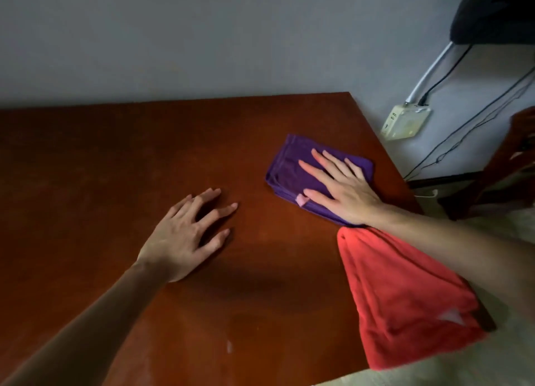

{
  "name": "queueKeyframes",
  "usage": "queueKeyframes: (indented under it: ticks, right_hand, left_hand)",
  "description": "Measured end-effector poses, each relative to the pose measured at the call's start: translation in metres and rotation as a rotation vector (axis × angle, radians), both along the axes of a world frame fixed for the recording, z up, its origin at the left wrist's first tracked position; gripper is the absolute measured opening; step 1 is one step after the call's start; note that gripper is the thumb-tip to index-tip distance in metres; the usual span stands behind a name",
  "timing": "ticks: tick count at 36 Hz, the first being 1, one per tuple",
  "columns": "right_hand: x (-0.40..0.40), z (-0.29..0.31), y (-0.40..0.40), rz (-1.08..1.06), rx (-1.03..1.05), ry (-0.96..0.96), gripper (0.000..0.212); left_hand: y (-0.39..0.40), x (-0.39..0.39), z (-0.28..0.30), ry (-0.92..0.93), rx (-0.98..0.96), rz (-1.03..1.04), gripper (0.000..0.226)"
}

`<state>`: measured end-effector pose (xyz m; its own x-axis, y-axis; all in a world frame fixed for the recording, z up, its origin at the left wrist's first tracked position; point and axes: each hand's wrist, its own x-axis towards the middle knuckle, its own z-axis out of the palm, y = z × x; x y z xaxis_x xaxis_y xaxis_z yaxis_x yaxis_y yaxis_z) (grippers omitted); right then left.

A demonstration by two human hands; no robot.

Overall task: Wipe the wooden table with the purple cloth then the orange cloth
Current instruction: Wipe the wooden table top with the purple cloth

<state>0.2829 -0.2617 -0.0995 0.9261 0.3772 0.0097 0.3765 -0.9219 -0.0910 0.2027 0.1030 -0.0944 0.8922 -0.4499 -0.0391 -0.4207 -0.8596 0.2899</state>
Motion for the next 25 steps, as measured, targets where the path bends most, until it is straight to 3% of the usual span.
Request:
queueKeyframes:
  ticks: [6, 14, 18, 25]
  right_hand:
    - [-0.004, 0.003, -0.032, 0.183, -0.016, 0.005, 0.068]
    - [0.073, 0.016, -0.060, 0.439, -0.096, 0.032, 0.062]
    - [0.124, 0.021, -0.067, 0.373, -0.112, 0.062, 0.063]
    - [0.192, 0.022, -0.065, 0.036, -0.051, 0.083, 0.062]
  left_hand:
    - [0.001, -0.001, -0.002, -0.009, -0.001, 0.004, 0.058]
    - [0.000, 0.000, -0.003, 0.014, 0.010, 0.003, 0.056]
    - [0.000, 0.002, -0.004, 0.020, 0.016, -0.001, 0.056]
    - [-0.003, 0.003, -0.002, -0.008, 0.028, 0.006, 0.055]
